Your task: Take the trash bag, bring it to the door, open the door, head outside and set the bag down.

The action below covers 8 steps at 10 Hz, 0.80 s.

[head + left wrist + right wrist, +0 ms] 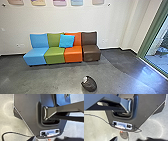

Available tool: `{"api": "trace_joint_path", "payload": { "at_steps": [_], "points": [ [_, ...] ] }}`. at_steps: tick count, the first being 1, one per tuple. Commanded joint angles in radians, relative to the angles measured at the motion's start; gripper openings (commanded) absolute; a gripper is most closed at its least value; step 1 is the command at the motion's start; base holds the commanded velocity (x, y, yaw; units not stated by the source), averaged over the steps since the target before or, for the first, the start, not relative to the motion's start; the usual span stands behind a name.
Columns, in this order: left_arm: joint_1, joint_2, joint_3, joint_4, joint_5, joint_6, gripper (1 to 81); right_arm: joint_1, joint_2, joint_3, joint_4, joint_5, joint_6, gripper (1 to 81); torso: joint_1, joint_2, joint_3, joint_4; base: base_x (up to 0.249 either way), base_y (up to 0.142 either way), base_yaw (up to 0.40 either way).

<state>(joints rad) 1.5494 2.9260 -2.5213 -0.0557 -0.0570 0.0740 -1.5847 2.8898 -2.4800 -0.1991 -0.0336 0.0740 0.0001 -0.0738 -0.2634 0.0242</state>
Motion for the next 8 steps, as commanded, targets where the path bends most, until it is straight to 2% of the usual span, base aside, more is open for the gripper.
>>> {"api": "trace_joint_path", "payload": {
  "at_steps": [1,8],
  "points": [
    [-0.016,0.000,0.007,0.011,0.066,0.001,81.1,0.018,-0.004,0.006,-0.006,-0.068,-0.002,81.1,0.000,0.000,0.000,0.000,0.189,0.000,0.000],
    [-0.016,0.000,0.007,0.011,0.068,0.001,81.1,0.016,-0.001,0.001,-0.006,-0.068,-0.003,81.1,0.000,0.000,0.000,0.000,0.183,0.000,0.000]
  ]
}}
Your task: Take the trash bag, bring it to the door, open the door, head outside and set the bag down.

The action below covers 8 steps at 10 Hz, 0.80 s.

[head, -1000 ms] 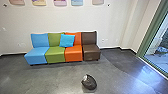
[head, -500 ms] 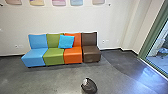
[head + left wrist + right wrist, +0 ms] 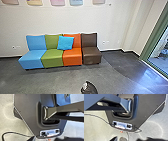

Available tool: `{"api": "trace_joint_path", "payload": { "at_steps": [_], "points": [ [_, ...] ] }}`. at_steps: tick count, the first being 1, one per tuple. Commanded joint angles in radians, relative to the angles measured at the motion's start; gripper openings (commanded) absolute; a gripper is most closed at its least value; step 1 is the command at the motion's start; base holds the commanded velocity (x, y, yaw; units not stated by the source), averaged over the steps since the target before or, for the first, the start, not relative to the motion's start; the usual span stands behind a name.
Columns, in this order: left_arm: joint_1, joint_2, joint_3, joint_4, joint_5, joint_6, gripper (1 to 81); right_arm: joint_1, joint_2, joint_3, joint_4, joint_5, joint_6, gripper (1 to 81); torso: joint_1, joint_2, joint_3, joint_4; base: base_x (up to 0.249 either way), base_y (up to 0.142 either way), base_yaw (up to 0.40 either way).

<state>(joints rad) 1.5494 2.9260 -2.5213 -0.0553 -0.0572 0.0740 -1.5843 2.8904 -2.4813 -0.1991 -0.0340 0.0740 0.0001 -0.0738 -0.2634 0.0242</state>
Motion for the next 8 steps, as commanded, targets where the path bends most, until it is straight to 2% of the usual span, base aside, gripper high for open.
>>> {"api": "trace_joint_path", "payload": {
  "at_steps": [1,5,8],
  "points": [
    [-0.016,0.000,0.007,0.011,0.068,0.001,81.1,0.016,-0.001,0.003,-0.006,-0.067,-0.003,81.1,0.000,0.000,0.000,0.000,0.180,0.000,0.000],
    [-0.016,-0.002,0.007,0.011,0.068,0.001,81.1,0.014,0.002,0.003,-0.006,-0.067,-0.002,81.1,0.000,0.000,0.000,0.000,0.159,0.000,0.000],
    [-0.016,-0.002,0.007,0.011,0.070,0.001,81.1,0.016,0.003,0.001,-0.008,-0.067,-0.002,81.1,0.000,0.000,0.000,0.000,0.111,0.000,0.000]
  ]
}}
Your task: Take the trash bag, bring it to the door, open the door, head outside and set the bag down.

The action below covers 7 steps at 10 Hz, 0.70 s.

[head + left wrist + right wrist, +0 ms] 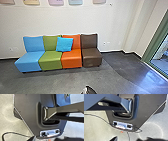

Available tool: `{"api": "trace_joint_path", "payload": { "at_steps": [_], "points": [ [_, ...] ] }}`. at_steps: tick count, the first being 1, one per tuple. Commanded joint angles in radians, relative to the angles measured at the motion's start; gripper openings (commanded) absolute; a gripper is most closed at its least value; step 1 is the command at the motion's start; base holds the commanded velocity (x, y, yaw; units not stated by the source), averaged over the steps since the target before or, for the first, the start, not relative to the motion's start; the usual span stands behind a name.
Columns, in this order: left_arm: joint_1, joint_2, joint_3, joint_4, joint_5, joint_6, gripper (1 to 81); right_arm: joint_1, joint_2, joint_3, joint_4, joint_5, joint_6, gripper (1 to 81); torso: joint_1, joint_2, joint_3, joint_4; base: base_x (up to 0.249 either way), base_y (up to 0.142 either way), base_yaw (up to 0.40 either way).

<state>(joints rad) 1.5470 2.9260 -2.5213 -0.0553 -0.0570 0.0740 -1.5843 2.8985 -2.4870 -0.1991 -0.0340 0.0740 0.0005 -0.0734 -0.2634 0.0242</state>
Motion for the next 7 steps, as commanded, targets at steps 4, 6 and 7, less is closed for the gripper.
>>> {"api": "trace_joint_path", "payload": {
  "at_steps": [4,6,7],
  "points": [
    [-0.012,-0.002,0.007,0.011,0.069,0.001,81.1,0.016,-0.002,0.004,-0.008,-0.067,-0.003,81.1,0.000,0.000,0.000,0.000,0.092,0.000,0.000],
    [-0.012,0.000,0.007,0.011,0.069,0.001,81.1,0.016,-0.003,0.002,-0.008,-0.067,-0.003,81.1,0.000,0.000,0.000,0.000,0.092,0.000,0.000],
    [-0.012,0.000,0.007,0.011,0.071,0.001,81.1,0.016,-0.002,-0.001,-0.008,-0.067,-0.002,81.1,0.000,0.000,0.000,0.000,0.092,0.000,0.000]
  ]
}}
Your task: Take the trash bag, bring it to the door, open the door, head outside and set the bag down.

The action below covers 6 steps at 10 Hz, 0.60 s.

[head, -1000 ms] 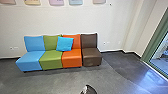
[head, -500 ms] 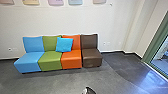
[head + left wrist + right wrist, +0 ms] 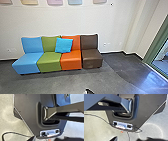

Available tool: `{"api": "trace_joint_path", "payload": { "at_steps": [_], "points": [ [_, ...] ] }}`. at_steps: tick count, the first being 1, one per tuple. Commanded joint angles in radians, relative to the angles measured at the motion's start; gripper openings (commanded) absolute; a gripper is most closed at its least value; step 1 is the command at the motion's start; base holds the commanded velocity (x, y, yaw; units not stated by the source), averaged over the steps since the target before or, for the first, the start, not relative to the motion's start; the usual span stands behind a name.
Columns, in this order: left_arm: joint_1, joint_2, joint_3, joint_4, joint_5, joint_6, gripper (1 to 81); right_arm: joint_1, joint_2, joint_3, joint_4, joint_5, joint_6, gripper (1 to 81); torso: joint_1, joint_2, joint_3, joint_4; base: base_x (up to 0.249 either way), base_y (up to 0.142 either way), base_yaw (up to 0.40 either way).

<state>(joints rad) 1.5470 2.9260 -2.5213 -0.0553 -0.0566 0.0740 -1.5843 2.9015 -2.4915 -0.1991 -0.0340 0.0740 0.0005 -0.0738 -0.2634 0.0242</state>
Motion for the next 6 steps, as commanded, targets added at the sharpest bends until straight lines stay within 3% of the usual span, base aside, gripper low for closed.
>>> {"api": "trace_joint_path", "payload": {
  "at_steps": [1,6],
  "points": [
    [-0.012,0.000,0.007,0.011,0.070,0.001,81.1,0.016,-0.003,0.002,-0.008,-0.067,-0.003,81.1,0.000,0.000,0.000,0.000,0.092,0.000,0.000],
    [-0.014,0.001,0.007,0.011,0.069,0.000,81.1,0.022,-0.003,-0.001,-0.006,-0.067,-0.003,81.1,0.000,0.000,0.000,0.000,0.127,0.000,0.000]
  ]
}}
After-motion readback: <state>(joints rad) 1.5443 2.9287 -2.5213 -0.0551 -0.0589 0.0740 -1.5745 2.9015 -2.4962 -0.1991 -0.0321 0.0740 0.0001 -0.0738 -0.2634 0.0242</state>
